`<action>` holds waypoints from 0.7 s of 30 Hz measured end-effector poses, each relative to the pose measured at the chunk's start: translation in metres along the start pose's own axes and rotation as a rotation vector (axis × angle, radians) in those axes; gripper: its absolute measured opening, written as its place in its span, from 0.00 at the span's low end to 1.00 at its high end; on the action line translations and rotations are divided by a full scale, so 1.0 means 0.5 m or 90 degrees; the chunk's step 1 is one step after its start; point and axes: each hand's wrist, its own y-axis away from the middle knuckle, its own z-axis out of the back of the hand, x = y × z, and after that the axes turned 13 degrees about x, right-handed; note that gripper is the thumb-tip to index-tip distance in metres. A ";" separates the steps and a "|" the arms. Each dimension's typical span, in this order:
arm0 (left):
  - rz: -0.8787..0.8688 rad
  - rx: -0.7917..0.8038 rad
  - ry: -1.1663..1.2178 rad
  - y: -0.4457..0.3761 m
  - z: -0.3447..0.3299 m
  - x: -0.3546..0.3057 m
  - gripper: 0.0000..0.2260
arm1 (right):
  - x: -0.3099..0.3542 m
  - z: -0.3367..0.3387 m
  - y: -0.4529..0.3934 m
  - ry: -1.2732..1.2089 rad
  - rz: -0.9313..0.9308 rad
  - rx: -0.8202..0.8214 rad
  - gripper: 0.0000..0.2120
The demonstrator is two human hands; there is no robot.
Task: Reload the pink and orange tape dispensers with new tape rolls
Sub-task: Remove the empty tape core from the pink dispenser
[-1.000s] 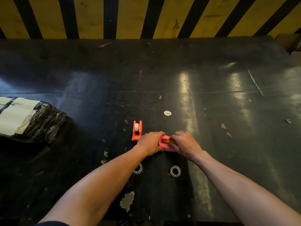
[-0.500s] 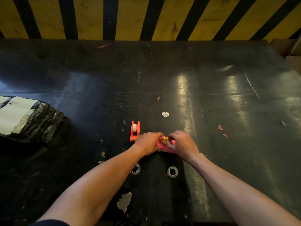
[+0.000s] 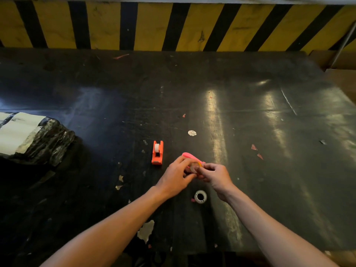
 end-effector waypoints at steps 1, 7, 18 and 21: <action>0.001 -0.016 0.008 0.006 0.001 -0.002 0.15 | 0.001 0.000 0.005 -0.017 -0.007 0.017 0.09; -0.002 -0.061 0.041 0.037 0.001 -0.003 0.11 | 0.003 0.001 0.029 -0.054 -0.042 0.063 0.10; 0.134 -0.170 0.228 0.090 -0.006 -0.003 0.11 | -0.072 0.079 0.081 0.593 -0.133 -0.079 0.16; 0.156 -0.162 0.242 0.107 -0.011 -0.001 0.13 | -0.097 0.084 0.093 0.661 -0.137 -0.048 0.23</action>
